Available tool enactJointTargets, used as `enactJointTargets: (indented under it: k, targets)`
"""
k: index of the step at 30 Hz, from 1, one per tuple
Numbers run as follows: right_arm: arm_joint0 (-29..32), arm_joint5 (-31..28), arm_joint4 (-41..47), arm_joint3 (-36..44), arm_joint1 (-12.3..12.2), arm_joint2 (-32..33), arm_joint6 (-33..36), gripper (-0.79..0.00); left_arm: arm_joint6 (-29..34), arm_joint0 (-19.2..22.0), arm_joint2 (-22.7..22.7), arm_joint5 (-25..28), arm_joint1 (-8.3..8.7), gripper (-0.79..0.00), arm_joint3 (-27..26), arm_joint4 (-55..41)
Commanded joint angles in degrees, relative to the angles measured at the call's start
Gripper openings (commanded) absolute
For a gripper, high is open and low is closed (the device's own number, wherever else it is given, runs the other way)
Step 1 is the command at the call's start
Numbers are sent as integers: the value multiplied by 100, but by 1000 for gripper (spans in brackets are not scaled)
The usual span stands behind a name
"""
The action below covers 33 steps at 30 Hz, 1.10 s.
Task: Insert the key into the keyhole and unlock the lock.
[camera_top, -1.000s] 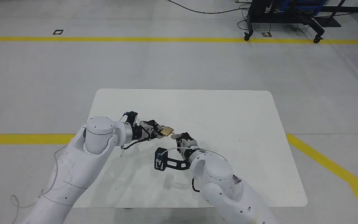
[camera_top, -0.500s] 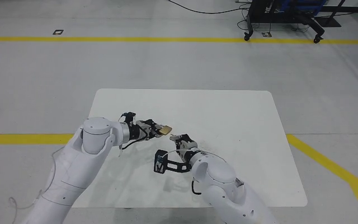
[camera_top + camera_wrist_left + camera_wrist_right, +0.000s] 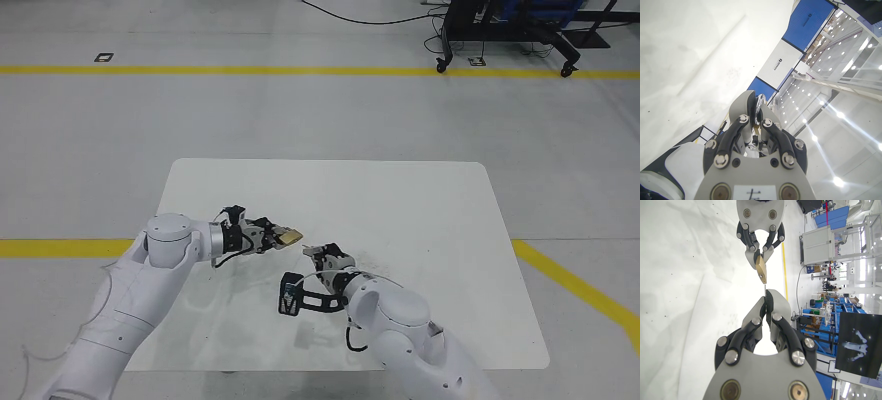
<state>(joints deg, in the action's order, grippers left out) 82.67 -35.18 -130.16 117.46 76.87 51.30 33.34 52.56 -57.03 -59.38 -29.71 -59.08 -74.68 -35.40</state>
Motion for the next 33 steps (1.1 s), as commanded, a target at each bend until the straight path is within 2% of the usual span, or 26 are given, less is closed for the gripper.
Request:
enactJointTargets:
  k: [1,14,33]
  targets:
    - [-7,10,-14,-26,6,-35,5,-785,1,7,22,1,-5,-785,-1,10]
    - [-224,307,-381,-348,127,-470,500,-785,-33,22,114,-96,-28,-785,-136,68]
    - [-393,308,-487,-479,276,-663,957,-785,0,-4,141,-154,-26,-785,-272,125]
